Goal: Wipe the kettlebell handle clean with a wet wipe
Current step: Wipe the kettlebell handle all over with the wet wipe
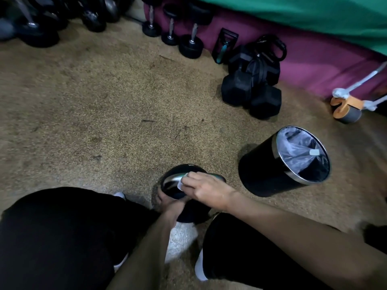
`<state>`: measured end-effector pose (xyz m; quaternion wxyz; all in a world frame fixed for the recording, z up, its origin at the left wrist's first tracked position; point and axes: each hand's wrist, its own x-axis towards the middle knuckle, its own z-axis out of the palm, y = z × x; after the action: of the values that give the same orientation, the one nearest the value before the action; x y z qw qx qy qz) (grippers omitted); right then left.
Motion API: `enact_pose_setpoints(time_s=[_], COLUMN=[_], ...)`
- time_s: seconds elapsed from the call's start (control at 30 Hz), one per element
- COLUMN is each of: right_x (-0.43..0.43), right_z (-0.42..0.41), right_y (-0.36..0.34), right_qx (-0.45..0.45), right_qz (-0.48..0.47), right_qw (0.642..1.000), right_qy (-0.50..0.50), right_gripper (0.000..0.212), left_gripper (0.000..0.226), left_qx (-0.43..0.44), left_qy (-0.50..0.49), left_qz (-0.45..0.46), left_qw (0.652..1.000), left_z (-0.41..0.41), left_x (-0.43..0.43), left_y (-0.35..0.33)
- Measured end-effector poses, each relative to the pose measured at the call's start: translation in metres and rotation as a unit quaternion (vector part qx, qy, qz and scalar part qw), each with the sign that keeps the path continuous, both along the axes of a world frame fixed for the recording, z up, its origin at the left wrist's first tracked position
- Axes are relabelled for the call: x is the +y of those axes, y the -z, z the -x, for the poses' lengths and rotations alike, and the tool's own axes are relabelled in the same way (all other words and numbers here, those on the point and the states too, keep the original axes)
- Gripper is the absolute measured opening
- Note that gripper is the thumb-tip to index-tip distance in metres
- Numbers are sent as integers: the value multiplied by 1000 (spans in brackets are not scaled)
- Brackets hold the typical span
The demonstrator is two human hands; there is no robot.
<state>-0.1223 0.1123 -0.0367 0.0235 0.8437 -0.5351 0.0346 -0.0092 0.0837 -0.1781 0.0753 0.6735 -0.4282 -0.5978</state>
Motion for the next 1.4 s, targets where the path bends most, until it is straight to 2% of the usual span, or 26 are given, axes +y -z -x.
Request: enact_pose_setpoints(time_s=[0.1, 0.17, 0.23, 0.3, 0.37, 0.5, 0.63, 0.73, 0.9, 1.0, 1.2, 1.4], right_x=[1, 2, 2, -1, -7, -12, -10, -20, -26, -25, -34, -34], right_z=[-8, -8, -7, -8, -7, 8, 4, -2, 8, 6, 3, 12], right_y=[14, 20, 19, 14, 5, -15, -16, -16, -20, -25, -24, -36], right_qx=[32, 82, 92, 43, -39, -42, -61, -70, -78, -76, -201, -181], right_qz=[-2, -4, -9, -11, -31, -97, -122, -144, -179, -195, -209, -242], right_qw=[999, 995, 993, 998, 999, 994, 991, 987, 978, 974, 942, 940], right_qy=[-25, -64, -75, -39, 0, 4, 7, 4, 66, 81, 168, 158], right_gripper=[6, 10, 12, 8, 13, 33, 20, 22, 31, 27, 20, 18], left_gripper=[106, 104, 106, 115, 126, 146, 142, 142, 144, 138, 140, 138], left_qx=[-5, -8, -5, 9, 12, 15, 18, 13, 32, 36, 40, 67], left_qy=[-9, -18, -16, -16, -15, -1, -1, 5, -2, 3, -2, -15], left_qz=[9, 7, 7, 6, -3, -16, -19, -16, -16, -18, -9, -9], left_qw=[1000, 1000, 1000, 1000, 1000, 1000, 1000, 1000, 999, 999, 999, 998], left_z=[1, 2, 2, 1, 0, -2, -3, -2, -3, -4, -4, -5], left_x=[-1, -1, -1, 0, 0, 0, -1, -1, 1, 0, 2, 1], left_y=[-1, -3, -2, -1, 1, 1, -2, -4, -11, -19, -22, -28])
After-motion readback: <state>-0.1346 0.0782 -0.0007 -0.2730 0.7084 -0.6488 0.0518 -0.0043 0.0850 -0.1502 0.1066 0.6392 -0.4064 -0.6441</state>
